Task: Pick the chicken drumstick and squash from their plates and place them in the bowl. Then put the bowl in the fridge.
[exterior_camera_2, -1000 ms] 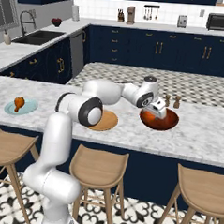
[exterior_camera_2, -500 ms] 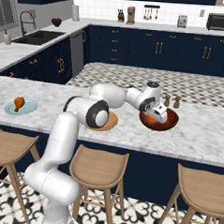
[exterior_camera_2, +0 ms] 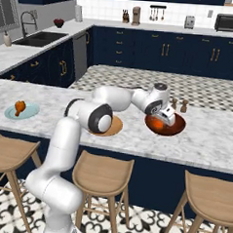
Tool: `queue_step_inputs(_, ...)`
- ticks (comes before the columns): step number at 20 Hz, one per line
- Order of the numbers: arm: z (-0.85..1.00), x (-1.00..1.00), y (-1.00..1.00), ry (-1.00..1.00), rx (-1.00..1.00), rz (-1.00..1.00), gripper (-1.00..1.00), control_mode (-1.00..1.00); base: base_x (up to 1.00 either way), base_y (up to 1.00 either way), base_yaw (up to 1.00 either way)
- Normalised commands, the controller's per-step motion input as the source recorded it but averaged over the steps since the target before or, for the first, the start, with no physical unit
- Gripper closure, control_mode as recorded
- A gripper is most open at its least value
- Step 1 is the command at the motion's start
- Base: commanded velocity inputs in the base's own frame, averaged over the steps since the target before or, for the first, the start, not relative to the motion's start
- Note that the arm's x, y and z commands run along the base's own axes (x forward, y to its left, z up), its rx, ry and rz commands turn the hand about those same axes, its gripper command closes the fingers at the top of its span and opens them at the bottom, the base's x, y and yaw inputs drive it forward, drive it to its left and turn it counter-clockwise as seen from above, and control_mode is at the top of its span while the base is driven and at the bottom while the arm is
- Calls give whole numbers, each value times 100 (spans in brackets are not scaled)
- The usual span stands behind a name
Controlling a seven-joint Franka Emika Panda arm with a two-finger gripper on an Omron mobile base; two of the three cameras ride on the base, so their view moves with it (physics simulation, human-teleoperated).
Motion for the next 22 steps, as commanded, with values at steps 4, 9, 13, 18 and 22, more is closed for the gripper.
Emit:
queue_step_inputs(4,57,-62,21,-25,-11,0,-100,-100,0,0,0)
queue_step_inputs(9,52,-87,43,-7,-3,0,-100,-100,0,0,0)
queue_step_inputs(13,69,-100,86,0,-9,4,-100,-100,0,0,0)
queue_step_inputs(18,79,-86,93,0,-13,15,-100,-100,0,0,0)
queue_step_inputs(22,59,-71,99,4,-5,18,-100,-100,0,0,0)
